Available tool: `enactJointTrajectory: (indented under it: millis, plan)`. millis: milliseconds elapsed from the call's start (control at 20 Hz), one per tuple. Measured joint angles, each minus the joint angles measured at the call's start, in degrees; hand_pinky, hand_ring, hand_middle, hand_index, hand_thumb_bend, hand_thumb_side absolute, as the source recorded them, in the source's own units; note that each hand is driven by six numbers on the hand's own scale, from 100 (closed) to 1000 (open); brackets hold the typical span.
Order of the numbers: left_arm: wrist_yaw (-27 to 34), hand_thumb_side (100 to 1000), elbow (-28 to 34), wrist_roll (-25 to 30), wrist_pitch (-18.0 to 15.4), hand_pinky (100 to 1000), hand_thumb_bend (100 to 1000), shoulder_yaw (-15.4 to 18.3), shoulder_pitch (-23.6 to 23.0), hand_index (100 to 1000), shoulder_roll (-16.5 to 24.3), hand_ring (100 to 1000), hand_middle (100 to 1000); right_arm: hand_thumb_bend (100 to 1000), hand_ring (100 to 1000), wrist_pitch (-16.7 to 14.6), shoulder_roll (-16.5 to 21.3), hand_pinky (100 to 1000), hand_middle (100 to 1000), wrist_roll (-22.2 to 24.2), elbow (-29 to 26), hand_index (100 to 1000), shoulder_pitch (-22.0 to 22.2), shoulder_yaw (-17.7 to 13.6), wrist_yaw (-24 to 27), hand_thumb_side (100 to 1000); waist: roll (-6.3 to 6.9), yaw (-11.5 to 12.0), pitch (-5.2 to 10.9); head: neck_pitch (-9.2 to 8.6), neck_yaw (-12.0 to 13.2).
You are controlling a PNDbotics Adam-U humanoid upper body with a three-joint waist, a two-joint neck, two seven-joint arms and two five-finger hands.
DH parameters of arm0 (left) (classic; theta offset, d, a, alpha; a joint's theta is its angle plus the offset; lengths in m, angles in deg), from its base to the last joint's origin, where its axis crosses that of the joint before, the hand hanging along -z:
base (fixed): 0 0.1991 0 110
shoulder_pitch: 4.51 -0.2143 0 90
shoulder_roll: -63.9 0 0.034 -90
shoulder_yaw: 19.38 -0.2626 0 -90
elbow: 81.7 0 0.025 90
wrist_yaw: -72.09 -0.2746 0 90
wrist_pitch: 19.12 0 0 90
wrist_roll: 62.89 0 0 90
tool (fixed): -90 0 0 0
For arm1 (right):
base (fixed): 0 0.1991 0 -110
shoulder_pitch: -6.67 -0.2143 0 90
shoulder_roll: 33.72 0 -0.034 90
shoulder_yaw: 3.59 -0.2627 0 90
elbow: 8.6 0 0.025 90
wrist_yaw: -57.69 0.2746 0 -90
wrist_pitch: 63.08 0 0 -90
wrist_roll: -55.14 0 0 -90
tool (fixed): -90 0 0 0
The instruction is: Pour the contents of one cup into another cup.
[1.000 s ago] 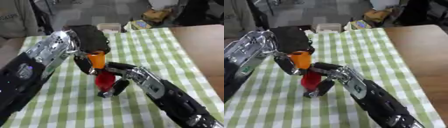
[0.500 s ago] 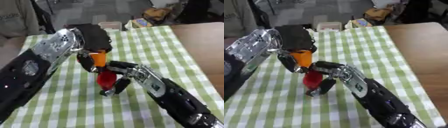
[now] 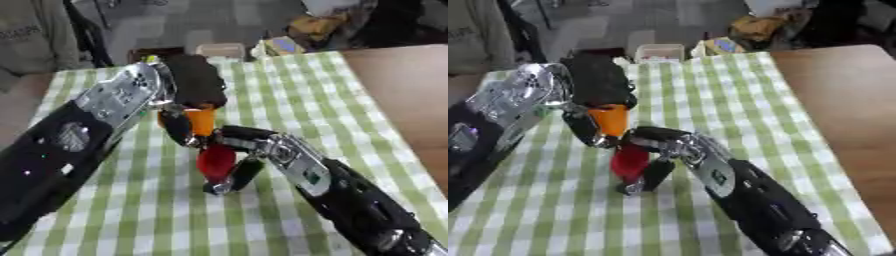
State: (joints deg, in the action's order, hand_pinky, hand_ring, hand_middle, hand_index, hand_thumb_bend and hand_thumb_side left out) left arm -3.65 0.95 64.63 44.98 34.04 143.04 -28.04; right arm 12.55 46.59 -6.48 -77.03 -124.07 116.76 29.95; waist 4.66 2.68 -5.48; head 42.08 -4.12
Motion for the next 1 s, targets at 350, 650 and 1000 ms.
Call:
enactJointTrajectory:
  millis: [350,650,1000]
  plan:
    - [-1.3,590,-1.3,-0.5,-0.5,158,100,0.0,0.0,639,-0.6,120,117,241,495,-0.3,-0.2,555,436,-0.9,0.8,618,0.0,-0.8,-2.0,268,0.13,-0.2,0.17,0.19,0.1]
    - [-2.0,589,-1.7,-0.8,-0.8,158,100,0.0,0.0,638,-0.6,120,117,249,491,0.0,-0.6,548,433,-3.3,1.4,614,0.0,-1.6,-2.9,265,0.13,-0.2,0.17,0.19,0.2]
    - [-2.5,588,-1.9,-0.9,-0.9,157,100,0.0,0.0,638,-0.6,120,116,256,488,1.5,-0.9,543,430,-7.5,1.5,612,0.5,-2.5,-3.4,265,0.13,-0.2,0.17,0.19,0.3]
